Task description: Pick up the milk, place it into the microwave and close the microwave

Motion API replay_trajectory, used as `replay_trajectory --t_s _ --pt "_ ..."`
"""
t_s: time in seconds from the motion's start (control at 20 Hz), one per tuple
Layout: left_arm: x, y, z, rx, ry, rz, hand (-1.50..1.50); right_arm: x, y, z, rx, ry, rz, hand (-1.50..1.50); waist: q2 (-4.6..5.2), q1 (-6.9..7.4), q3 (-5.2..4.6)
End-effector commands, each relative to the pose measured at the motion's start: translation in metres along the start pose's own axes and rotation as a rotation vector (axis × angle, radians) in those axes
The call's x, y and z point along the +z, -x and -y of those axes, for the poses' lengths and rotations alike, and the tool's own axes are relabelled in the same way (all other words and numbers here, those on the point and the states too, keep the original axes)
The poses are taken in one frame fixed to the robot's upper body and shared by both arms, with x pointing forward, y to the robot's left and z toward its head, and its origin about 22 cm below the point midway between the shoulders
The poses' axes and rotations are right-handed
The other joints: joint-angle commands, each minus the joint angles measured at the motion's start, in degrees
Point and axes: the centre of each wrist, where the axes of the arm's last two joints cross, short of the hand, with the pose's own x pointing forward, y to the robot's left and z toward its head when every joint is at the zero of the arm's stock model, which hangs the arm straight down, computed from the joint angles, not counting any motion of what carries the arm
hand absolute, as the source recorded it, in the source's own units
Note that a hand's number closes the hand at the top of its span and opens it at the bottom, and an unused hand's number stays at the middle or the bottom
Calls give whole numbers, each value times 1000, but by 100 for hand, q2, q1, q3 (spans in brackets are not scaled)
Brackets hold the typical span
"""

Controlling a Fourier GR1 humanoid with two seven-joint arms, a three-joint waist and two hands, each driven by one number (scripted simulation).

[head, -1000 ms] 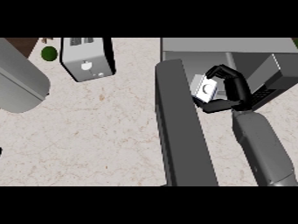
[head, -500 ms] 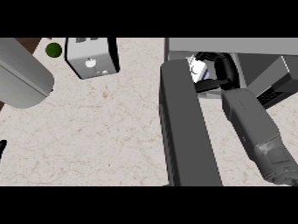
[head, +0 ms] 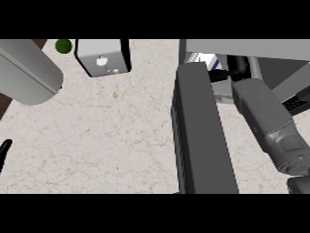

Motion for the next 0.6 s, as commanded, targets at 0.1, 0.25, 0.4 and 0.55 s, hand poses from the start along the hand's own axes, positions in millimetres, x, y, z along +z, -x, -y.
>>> replay_trajectory --t_s 0.1,0.25,0.4,0.55 --pt "-6 9 6 7 26 8 -150 -9 -5 10 95 38 -6 150 98 163 2" --pt "-17 9 8 15 43 6 -150 -18 -13 4 82 113 -41 150 150 203 9" --pt "-19 5 7 -33 35 11 -150 -21 -14 13 110 238 -105 150 171 265 10" --pt "-24 5 9 -44 57 19 -150 -26 -19 21 184 316 -74 150 223 326 13"
